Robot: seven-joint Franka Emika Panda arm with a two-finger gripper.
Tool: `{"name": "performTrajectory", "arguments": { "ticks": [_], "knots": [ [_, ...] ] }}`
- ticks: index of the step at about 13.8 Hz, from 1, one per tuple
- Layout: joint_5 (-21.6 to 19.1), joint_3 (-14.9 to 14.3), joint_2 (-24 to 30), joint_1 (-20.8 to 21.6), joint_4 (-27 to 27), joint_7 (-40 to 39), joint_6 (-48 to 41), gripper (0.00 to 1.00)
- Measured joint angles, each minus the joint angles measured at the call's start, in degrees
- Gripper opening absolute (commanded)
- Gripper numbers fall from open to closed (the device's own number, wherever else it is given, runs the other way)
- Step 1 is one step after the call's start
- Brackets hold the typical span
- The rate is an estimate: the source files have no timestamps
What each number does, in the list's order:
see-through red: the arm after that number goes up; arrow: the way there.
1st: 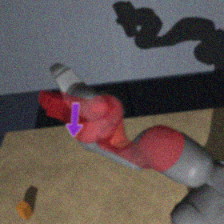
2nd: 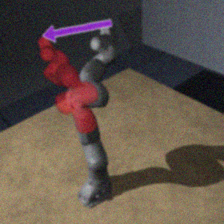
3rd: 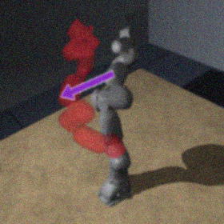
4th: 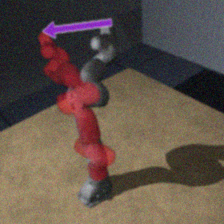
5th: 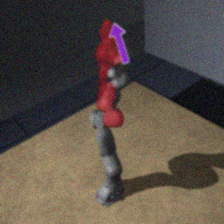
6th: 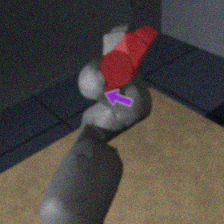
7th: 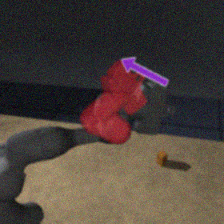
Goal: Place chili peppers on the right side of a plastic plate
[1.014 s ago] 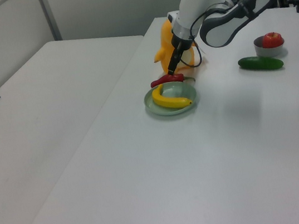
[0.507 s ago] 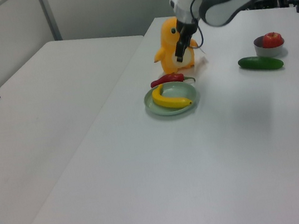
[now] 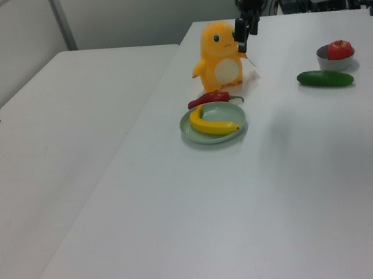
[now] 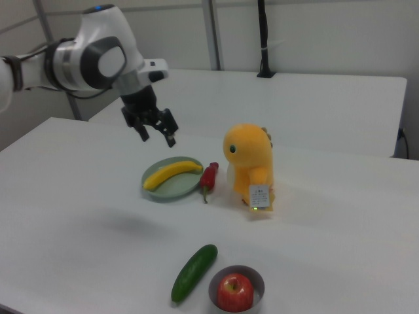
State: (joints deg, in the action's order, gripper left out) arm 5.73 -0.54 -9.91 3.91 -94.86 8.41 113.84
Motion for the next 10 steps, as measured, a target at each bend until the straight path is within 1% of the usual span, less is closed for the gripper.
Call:
{"name": "performTrajectory", "arguments": {
  "ticks": [2, 5, 7, 10],
  "knots": [
    [-1.5, 0.1, 4.5, 2.0, -4.1, 0.1, -1.1, 1.0],
    [-4.4, 0.1, 8.2, 4.0, -8.5, 0.8, -1.1, 1.0],
    [-5.3, 0.1, 9.5, 4.1, -9.4, 0.9, -1.1, 1.0],
    [-5.4, 0.1, 9.8, 4.1, -10.5, 0.9, -1.1, 1.0]
  ]
}}
